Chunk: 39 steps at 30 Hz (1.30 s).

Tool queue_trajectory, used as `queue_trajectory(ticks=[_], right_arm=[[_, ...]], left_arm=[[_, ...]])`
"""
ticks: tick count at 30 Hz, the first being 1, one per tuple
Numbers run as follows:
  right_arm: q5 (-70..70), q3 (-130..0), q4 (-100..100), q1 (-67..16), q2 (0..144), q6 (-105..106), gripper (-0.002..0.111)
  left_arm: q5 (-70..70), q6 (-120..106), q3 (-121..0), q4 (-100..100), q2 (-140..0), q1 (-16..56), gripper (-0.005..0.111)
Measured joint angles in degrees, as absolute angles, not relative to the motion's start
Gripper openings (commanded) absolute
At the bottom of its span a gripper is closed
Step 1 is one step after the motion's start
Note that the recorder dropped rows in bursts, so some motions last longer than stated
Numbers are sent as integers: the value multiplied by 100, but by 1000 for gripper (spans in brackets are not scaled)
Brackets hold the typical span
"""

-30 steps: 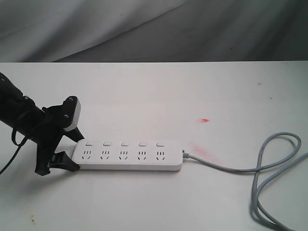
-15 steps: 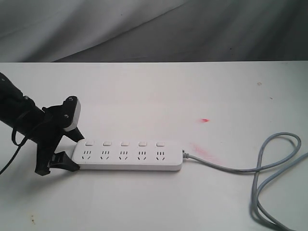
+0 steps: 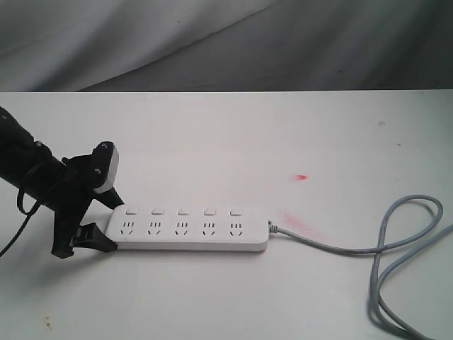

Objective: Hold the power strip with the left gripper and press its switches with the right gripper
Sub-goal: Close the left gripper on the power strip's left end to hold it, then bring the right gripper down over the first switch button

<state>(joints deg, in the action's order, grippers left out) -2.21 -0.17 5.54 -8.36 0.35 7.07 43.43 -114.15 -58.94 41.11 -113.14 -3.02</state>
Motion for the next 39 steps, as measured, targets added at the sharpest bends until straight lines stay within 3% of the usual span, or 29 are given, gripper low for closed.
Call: queue_trajectory(ticks=[17, 28, 35, 39], right_arm=[[197, -143, 554, -836, 166, 707, 0], [2691, -4058, 360, -914, 4104, 707, 0], [3280, -5619, 238, -2686, 6612, 707, 0], [3964, -6298, 980, -3307, 7986, 1002, 0]], left_arm=[[4343, -11415, -5894, 4111, -11314, -302, 40], [4343, -11415, -5894, 4111, -11314, -302, 40], [4343, -11415, -5894, 4111, -11314, -302, 40], [4343, -11415, -5894, 4111, -11314, -302, 40]])
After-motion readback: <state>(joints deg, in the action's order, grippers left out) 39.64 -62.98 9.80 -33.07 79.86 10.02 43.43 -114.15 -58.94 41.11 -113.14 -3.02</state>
